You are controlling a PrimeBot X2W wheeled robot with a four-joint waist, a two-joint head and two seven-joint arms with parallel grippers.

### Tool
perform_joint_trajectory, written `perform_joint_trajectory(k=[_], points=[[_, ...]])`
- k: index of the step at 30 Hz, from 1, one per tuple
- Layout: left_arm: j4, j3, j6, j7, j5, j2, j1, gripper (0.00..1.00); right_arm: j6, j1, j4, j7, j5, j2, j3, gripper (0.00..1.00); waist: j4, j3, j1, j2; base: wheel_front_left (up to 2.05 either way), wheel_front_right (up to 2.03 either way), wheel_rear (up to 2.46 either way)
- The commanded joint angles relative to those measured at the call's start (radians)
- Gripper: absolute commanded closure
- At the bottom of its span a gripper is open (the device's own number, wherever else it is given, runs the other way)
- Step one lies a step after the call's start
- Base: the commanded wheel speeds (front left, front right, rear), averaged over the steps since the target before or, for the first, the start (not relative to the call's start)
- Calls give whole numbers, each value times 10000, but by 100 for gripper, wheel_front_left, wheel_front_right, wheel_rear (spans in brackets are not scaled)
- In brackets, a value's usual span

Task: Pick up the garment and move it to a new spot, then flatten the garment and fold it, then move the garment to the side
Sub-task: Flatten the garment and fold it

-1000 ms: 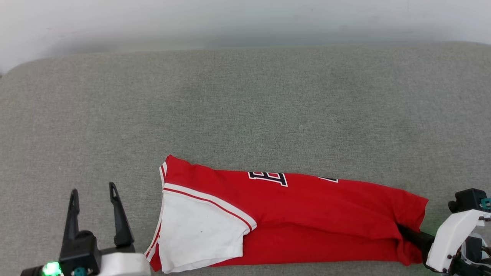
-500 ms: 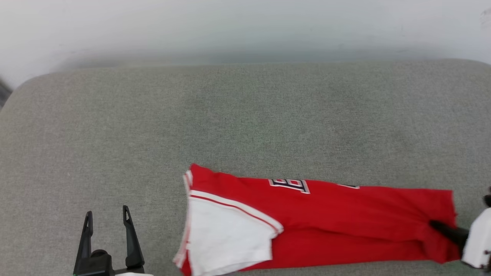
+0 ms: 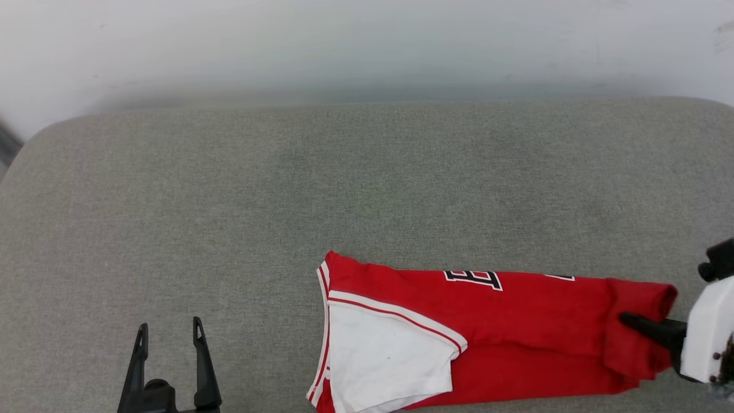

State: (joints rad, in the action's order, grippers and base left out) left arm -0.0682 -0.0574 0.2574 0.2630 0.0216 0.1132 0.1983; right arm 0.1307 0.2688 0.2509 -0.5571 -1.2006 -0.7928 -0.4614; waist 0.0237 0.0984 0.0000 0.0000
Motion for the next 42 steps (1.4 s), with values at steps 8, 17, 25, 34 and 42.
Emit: perform_joint_trajectory(k=[8, 17, 25, 34, 42], points=[[-57, 30, -163, 21, -86, -114, -289, 0, -1, 861, -2396, -1093, 1025, 1030, -666, 100, 77, 288, 0, 0, 0, 0, 0], [9, -136, -351, 21, -167, -179, -788, 0, -1, 2925, -2781, -2023, 2611, 2960, -2771, 100, 324, 766, 0, 0, 0, 0, 0], [41, -193, -284, 21, -152, -288, -1094, 0, -2, 4661, -1550, -2060, 3474, 4218, -4953, 100, 543, 1248, 0, 0, 0, 0, 0], [135, -344, -316, 21, -125, -388, -1423, 0, -2, 5386, 1022, -1525, 4017, 4879, -6762, 100, 833, 1514, 0, 0, 0, 0, 0], [133, -216, -303, 21, -30, -441, -1228, 0, -7, 5866, 1381, -56, 3839, 4833, -7400, 0, 708, 1419, 0, 0, 0, 0, 0]])
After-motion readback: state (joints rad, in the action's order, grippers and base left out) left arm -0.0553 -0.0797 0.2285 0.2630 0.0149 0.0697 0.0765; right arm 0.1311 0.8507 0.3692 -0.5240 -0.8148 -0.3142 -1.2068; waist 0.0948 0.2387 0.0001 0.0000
